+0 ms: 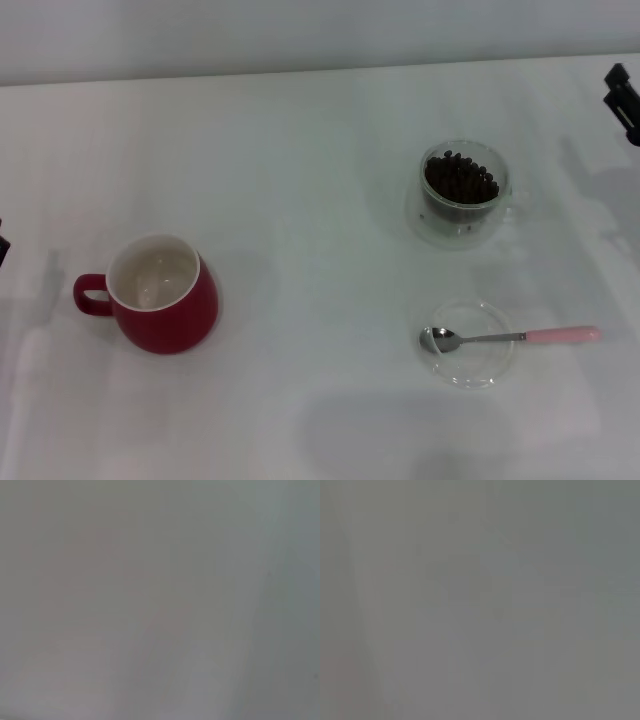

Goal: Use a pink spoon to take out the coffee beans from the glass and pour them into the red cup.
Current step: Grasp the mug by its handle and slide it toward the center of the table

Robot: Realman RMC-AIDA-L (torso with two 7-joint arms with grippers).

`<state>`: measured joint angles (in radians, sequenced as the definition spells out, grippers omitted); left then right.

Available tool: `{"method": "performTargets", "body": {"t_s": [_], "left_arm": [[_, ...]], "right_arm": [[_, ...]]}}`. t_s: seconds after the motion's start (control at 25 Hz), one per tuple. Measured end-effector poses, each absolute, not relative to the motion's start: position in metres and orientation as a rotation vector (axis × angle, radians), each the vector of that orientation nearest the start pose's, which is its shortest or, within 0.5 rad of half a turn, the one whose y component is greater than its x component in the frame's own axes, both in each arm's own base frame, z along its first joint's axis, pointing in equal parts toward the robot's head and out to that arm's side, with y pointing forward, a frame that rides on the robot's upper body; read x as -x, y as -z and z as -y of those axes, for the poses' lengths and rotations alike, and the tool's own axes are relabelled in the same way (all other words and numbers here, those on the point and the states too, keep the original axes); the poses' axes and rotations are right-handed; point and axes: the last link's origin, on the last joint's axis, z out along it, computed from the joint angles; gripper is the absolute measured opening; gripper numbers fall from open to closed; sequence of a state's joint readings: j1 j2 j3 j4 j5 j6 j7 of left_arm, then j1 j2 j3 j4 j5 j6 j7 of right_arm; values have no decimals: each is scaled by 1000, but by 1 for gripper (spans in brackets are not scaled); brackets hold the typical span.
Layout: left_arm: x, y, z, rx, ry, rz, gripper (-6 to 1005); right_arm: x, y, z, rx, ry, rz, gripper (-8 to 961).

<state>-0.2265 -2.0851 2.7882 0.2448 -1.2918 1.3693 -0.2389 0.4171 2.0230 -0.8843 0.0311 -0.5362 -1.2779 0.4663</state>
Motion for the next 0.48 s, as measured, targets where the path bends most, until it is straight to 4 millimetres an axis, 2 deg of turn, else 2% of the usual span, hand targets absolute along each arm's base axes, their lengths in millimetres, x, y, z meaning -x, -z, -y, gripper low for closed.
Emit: {"method": "performTargets", "body": {"t_s": [0.28, 0.48], "left_arm": [[348, 28, -239, 1488, 862, 698, 875], [353, 21, -222, 1452, 869, 677, 875]], "right_arm": [[-378, -33, -305, 1473, -784, -712, 860], [-377, -33, -306, 1472, -787, -709, 860]]}}
